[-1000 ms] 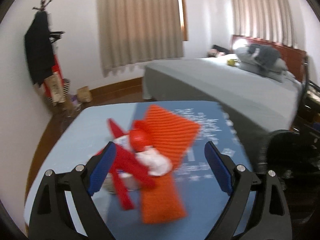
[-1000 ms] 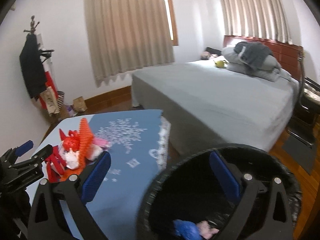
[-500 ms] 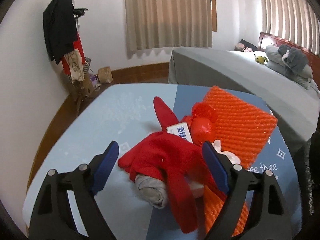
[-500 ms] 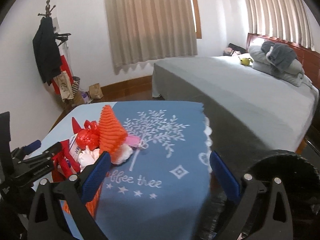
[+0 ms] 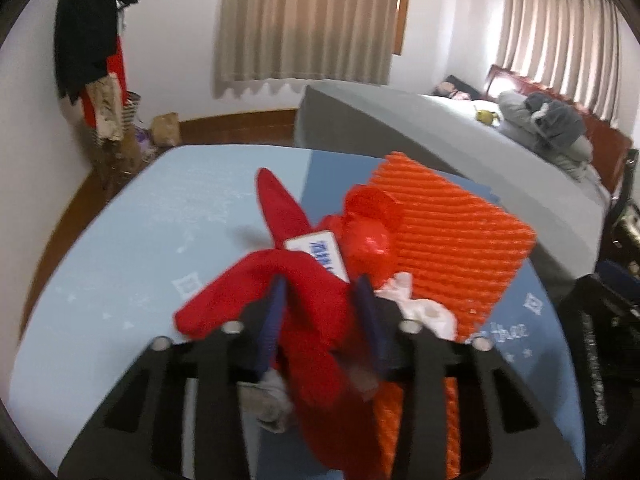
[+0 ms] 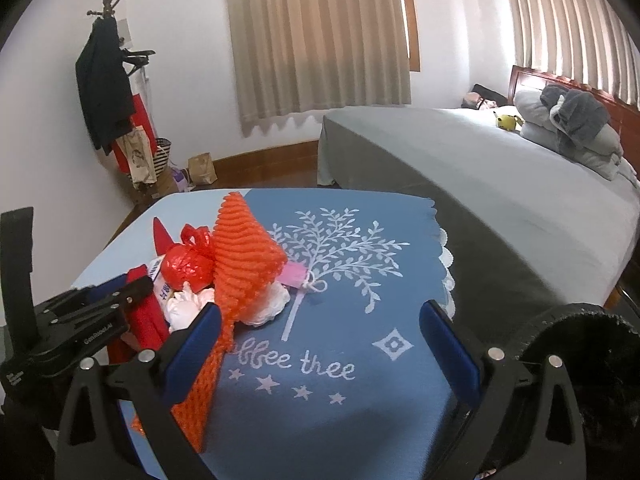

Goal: Collect trash
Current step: 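Move both tools back over the pile on the table, then grasp the red glove with the left tool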

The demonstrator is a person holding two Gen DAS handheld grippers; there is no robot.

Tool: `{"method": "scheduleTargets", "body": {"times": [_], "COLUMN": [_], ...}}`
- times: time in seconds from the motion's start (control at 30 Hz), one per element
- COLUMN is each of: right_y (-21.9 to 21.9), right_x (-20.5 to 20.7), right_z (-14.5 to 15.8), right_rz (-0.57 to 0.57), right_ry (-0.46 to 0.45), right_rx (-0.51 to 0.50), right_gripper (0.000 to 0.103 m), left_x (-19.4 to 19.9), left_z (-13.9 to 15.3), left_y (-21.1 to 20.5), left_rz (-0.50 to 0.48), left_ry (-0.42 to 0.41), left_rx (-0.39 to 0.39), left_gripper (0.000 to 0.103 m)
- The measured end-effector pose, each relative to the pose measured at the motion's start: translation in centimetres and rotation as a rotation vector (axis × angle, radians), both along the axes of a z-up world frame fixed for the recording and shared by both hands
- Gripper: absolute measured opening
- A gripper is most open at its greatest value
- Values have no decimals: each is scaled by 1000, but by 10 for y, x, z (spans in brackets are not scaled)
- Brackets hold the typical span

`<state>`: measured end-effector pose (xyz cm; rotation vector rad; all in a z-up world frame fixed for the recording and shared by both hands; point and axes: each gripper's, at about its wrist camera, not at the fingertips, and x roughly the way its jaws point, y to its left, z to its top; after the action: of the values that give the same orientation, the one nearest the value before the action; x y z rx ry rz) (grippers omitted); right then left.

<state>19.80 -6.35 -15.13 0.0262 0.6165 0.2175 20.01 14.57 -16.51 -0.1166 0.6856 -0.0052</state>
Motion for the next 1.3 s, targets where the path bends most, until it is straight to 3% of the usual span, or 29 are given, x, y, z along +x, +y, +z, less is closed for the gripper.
{"method": "scheduleTargets", "body": {"times": [0.03, 0.1, 0.13, 0.3, 0.63, 0.93, 1.03, 1.1, 1.3], "right_y": [1, 3, 4, 9, 26, 49, 54, 56, 58], "right_x": [0, -1, -2, -3, -7, -9, -11, -11, -10], "right_z": [1, 3, 4, 12, 29, 16, 11, 8, 3], "right_rz": [3, 8, 10, 20, 63, 110, 120, 120, 120], "right_ry": [-1, -6, -9, -29, -75, -40, -34, -28, -21], "right_rx": [0, 1, 1, 1, 32, 23, 10, 7, -3], "right_gripper": [97, 97, 97, 97, 97, 97, 97, 97, 97], "left_x": [-1, -3, -2, -6, -43, -55, -54, -51, -39], "left_z": [0, -1, -1, 3, 29, -4, -12, -16, -26], "left_y": [-1, -4, -5, -1, 21, 67, 72, 73, 75], "left_rz": [-4, -21, -31, -17, 48, 139, 143, 142, 152], "left_ry": [-4, -12, -12, -15, -60, 72, 100, 112, 138], "left_rx": [-4, -14, -26, -44, 3, 64, 65, 59, 38], "left_gripper": [27, 12, 9, 3, 3, 4, 16, 45, 66]}}
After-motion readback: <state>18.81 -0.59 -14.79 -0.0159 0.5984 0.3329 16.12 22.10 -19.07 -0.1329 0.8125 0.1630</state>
